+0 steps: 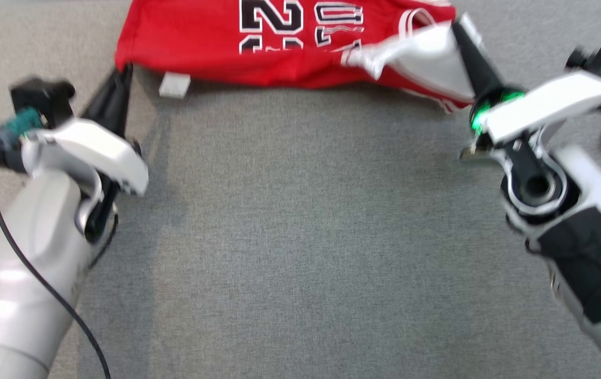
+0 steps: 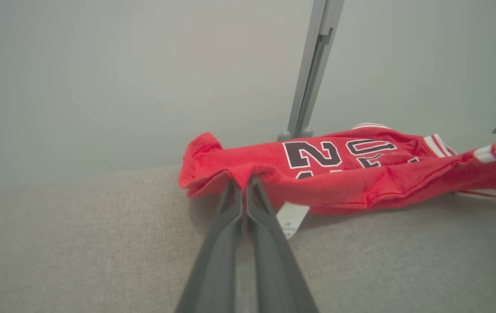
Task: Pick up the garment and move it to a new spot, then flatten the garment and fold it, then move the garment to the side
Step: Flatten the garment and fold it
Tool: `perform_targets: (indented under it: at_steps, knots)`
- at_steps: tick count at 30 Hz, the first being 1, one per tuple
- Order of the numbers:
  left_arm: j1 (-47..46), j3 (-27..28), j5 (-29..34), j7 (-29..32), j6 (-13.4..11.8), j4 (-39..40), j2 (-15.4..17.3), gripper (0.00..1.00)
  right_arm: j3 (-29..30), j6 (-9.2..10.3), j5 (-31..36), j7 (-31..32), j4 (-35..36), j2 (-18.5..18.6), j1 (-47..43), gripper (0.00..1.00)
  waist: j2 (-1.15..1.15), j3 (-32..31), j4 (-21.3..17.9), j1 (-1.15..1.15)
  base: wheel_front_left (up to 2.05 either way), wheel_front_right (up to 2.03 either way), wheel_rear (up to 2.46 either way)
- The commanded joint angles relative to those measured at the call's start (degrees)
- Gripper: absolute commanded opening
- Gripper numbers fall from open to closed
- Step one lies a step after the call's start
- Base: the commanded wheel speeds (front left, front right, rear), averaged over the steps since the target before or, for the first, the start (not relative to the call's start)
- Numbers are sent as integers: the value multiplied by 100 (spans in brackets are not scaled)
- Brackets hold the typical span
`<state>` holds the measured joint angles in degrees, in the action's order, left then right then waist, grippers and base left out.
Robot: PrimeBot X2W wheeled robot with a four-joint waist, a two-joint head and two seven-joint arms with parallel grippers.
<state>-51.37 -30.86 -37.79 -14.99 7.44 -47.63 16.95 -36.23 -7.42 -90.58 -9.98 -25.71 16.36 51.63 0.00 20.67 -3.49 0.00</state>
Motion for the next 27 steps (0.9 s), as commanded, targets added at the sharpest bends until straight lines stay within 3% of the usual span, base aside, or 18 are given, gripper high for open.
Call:
perform_targets:
  at_steps: [1,10,27]
  knots:
    - [305,-113,98,-20,9,69,83,0,-69,-14,-115,94,98,39,-342,0,0,-325,-60,0,0,0,0]
    - [1388,-34,254,-19,8,190,242,0,-303,-14,-451,486,294,111,-1419,0,0,-868,-159,0,0,0,0]
    - [3020,365,538,-19,-28,244,99,0,-289,-14,-967,828,352,425,-2795,0,0,-1610,-230,0,0,0,0]
